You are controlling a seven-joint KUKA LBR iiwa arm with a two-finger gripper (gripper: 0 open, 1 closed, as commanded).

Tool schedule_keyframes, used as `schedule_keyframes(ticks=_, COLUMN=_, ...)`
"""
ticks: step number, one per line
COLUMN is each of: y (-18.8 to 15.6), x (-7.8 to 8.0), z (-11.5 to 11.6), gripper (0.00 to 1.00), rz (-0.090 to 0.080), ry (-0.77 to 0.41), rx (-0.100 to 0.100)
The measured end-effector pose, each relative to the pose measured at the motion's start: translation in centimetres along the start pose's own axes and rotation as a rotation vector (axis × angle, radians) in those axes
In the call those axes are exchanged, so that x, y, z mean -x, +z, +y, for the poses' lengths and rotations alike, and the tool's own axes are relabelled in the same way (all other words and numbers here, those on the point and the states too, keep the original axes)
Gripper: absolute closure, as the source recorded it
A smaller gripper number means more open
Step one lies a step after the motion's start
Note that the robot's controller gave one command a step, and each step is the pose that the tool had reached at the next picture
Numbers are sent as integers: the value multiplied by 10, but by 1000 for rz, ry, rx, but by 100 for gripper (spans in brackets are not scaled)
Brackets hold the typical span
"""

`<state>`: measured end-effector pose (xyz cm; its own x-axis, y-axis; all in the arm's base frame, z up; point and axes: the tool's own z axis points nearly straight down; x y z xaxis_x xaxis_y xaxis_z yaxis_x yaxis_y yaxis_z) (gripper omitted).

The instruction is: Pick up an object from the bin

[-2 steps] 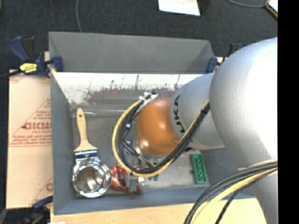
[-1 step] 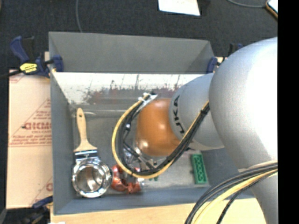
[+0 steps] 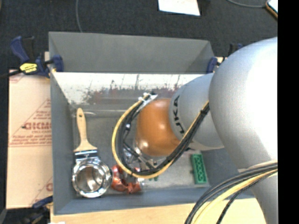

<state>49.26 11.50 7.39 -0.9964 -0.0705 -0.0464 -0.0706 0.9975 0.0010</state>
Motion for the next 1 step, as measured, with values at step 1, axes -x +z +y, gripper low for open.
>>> schedule_keyframes(ticks=1, y=0, x=0, z=0, gripper=100, rz=0, ry=1, rx=0)
